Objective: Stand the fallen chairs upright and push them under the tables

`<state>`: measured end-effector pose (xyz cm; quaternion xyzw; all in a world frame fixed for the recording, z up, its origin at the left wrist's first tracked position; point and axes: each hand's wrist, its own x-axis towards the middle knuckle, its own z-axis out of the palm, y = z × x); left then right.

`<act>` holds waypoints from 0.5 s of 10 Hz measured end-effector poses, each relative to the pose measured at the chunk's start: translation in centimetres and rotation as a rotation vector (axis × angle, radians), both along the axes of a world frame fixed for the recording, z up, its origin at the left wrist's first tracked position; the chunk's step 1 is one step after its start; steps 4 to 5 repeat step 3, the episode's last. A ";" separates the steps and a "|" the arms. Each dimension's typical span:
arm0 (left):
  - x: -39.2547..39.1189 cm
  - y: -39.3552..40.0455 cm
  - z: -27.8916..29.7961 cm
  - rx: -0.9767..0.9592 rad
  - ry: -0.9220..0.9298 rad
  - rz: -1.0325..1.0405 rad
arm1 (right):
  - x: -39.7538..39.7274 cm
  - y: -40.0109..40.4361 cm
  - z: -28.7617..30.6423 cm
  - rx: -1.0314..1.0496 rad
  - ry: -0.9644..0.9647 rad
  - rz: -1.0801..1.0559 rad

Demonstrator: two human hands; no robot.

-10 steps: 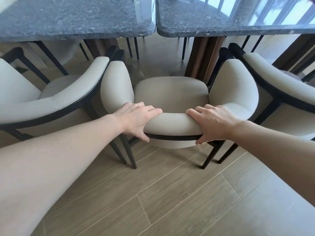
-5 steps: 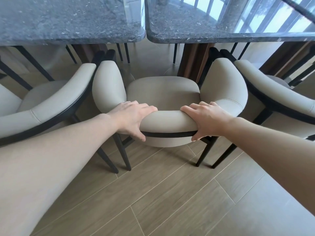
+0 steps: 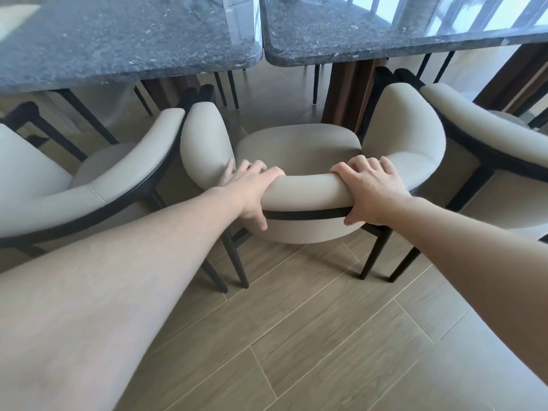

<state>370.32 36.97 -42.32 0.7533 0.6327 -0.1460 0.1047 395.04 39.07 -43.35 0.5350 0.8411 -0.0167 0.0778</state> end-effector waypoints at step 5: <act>3.0 -9.8 2.5 0.089 -0.958 0.495 | -1.0 -8.8 5.7 -0.244 0.731 -0.365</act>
